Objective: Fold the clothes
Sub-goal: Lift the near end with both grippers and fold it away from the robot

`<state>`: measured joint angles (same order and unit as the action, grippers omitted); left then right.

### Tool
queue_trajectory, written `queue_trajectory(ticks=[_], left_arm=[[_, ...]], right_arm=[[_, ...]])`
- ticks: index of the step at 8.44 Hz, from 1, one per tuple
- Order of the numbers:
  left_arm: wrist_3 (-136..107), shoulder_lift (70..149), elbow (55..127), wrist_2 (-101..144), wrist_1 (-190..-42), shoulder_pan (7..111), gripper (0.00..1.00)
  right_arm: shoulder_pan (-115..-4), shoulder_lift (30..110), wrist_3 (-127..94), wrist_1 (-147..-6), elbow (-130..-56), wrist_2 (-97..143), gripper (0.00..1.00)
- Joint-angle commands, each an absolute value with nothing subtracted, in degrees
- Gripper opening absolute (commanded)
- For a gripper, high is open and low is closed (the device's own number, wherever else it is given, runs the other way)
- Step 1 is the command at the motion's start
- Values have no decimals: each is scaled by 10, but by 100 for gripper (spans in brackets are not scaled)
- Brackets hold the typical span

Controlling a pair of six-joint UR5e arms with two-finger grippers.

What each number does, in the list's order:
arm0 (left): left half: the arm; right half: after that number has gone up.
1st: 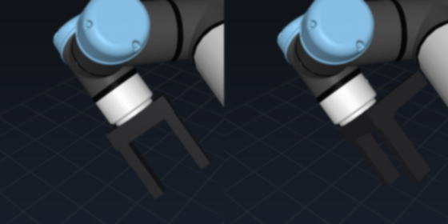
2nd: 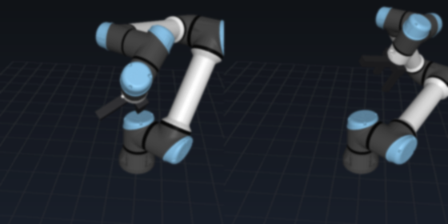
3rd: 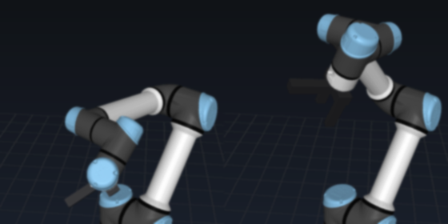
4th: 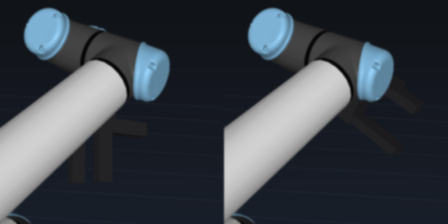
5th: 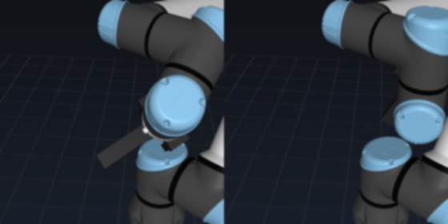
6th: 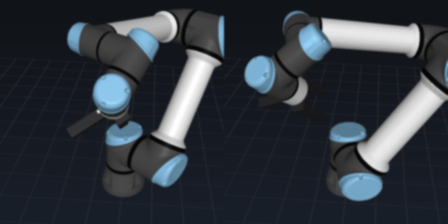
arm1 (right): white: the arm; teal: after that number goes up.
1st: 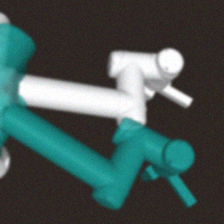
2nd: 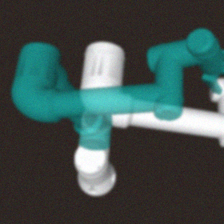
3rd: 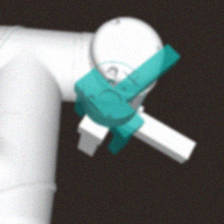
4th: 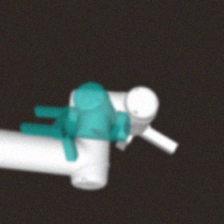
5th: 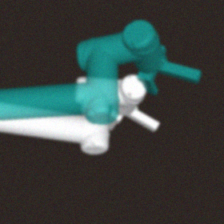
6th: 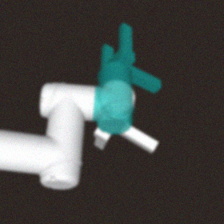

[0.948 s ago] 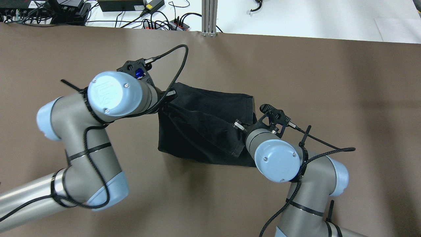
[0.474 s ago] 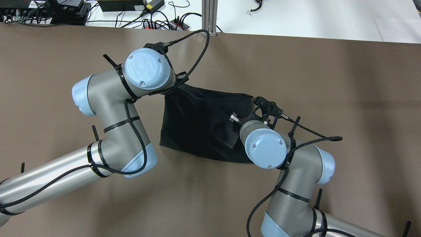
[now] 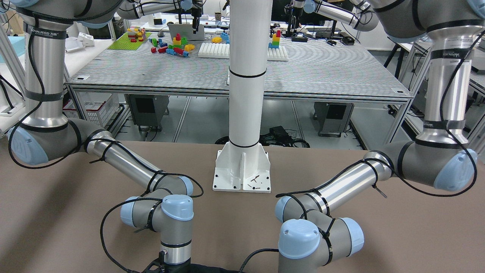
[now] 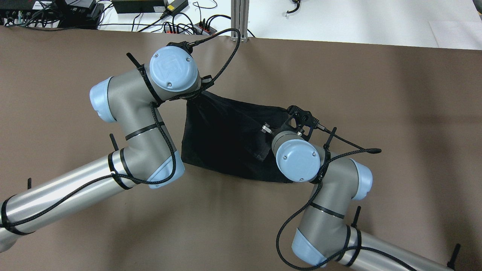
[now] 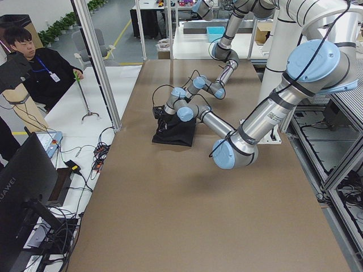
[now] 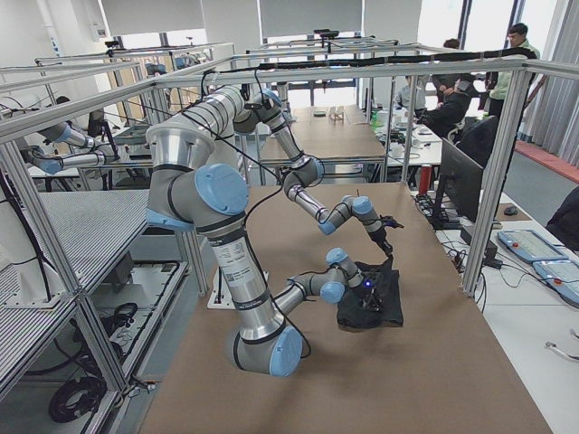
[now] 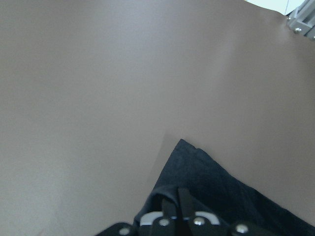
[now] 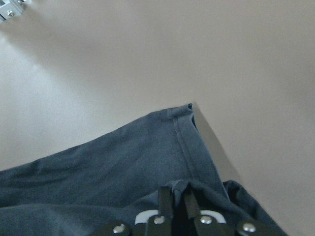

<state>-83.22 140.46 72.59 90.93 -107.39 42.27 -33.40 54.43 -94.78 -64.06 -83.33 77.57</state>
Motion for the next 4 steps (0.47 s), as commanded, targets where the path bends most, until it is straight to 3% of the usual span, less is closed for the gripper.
queue_trajectory(ticks=[1,4], left_arm=[[-819,1419,703,940,-1125,437,94],[-819,1416,709,956,-1126,443,94]], right_arm=[[-367,526,-932,-627,-844,850,92],[-368,530,-1003,-630,-883,868,88]])
